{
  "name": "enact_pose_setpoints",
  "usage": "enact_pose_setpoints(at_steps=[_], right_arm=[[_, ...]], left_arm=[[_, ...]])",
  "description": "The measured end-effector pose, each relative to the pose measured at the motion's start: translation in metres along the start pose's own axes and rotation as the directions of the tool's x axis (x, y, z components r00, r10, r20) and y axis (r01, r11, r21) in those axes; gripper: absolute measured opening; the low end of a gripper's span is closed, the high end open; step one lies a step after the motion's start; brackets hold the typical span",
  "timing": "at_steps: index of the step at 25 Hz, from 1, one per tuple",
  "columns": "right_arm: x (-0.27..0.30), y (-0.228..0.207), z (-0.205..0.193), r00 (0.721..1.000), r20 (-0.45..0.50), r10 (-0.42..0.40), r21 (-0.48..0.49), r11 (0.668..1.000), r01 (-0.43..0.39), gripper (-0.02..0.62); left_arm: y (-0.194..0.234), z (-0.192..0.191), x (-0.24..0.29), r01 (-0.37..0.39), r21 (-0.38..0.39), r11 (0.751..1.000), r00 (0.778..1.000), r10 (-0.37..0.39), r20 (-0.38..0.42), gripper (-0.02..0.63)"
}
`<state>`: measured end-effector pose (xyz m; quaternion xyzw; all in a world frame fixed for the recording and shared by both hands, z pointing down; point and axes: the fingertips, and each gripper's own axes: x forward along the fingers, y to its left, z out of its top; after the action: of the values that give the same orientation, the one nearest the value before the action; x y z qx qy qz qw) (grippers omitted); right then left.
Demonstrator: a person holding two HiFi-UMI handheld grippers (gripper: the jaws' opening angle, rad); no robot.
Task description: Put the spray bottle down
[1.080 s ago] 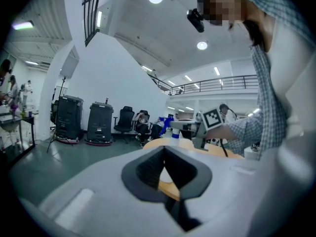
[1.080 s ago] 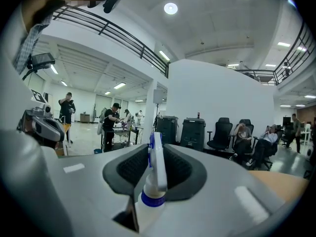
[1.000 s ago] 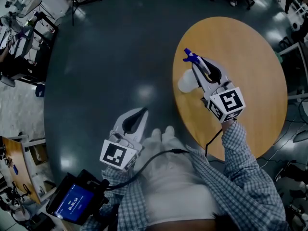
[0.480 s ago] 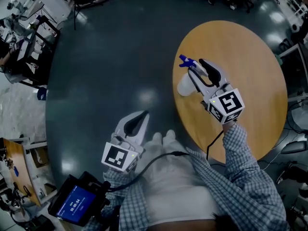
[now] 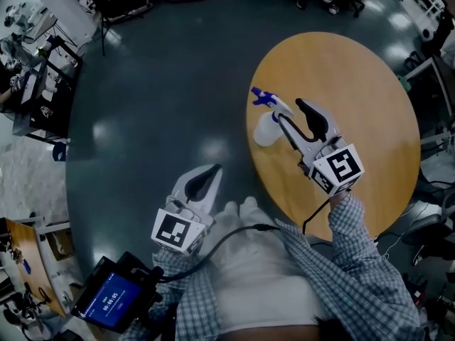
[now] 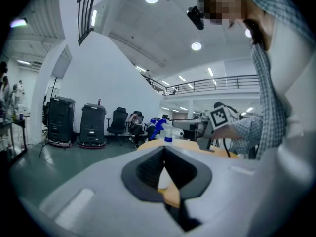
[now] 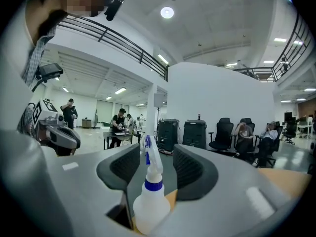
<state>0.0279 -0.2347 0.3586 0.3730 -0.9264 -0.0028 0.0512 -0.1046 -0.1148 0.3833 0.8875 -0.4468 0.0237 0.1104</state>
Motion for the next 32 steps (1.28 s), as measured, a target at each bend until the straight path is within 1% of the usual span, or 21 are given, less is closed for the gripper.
enact_pose_setpoints(at_steps=[2, 3, 4, 6, 7, 9, 12, 14, 16, 21, 25, 29, 32], right_arm=[[-0.011, 0.001, 0.003, 1.000, 0.021, -0.019, 0.017, 1.000, 0.018, 0.202], [-0.017, 0.000, 0.003, 0.999, 0.034, -0.031, 0.028, 0.999, 0.031, 0.191], [-0.022, -0.002, 0.001, 0.998, 0.047, -0.045, 0.036, 0.998, 0.043, 0.146], [-0.033, -0.006, -0.003, 0.996, 0.060, -0.066, 0.041, 0.997, 0.064, 0.018], [-0.038, -0.006, -0.005, 0.996, 0.059, -0.074, 0.041, 0.997, 0.072, 0.003], [-0.047, -0.005, -0.006, 0.995, 0.052, -0.089, 0.053, 0.995, 0.087, 0.003], [-0.058, -0.006, -0.008, 0.991, 0.057, -0.120, 0.105, 0.988, 0.113, 0.003], [-0.062, -0.007, -0.010, 0.989, 0.056, -0.134, 0.123, 0.984, 0.126, 0.003], [-0.063, -0.006, -0.012, 0.989, 0.053, -0.136, 0.126, 0.984, 0.128, 0.003], [-0.063, -0.006, -0.007, 0.989, 0.065, -0.133, 0.127, 0.984, 0.124, 0.003], [-0.065, -0.006, -0.004, 0.988, 0.066, -0.136, 0.122, 0.984, 0.128, 0.003], [-0.062, -0.002, -0.007, 0.992, 0.049, -0.118, 0.097, 0.989, 0.113, 0.003], [-0.060, -0.001, -0.010, 0.993, 0.043, -0.114, 0.105, 0.989, 0.109, 0.003]], left_arm=[[-0.003, -0.001, 0.008, 0.026, 0.007, 1.000, 1.000, -0.025, -0.004, 0.002], [-0.004, -0.003, 0.014, 0.038, 0.011, 0.999, 0.999, -0.038, -0.010, 0.002], [-0.003, -0.006, 0.020, 0.051, 0.015, 0.999, 0.999, -0.051, -0.016, 0.002], [-0.005, -0.009, 0.034, 0.078, 0.018, 0.997, 0.997, -0.078, -0.014, 0.002], [-0.008, -0.008, 0.039, 0.090, 0.019, 0.996, 0.996, -0.090, -0.012, 0.002], [-0.014, -0.004, 0.046, 0.113, 0.024, 0.993, 0.994, -0.113, -0.010, 0.002], [-0.023, -0.005, 0.051, 0.153, 0.038, 0.988, 0.988, -0.153, -0.007, 0.002], [-0.026, -0.003, 0.055, 0.163, 0.041, 0.986, 0.987, -0.163, -0.014, 0.002], [-0.028, 0.000, 0.057, 0.163, 0.041, 0.986, 0.987, -0.162, -0.022, 0.002], [-0.031, -0.005, 0.059, 0.194, 0.059, 0.979, 0.981, -0.194, -0.005, 0.002], [-0.034, -0.002, 0.061, 0.197, 0.055, 0.979, 0.980, -0.197, -0.005, 0.002], [-0.035, -0.003, 0.061, 0.202, 0.061, 0.978, 0.979, -0.202, -0.005, 0.002], [-0.033, -0.004, 0.061, 0.193, 0.052, 0.980, 0.981, -0.193, -0.014, 0.002]])
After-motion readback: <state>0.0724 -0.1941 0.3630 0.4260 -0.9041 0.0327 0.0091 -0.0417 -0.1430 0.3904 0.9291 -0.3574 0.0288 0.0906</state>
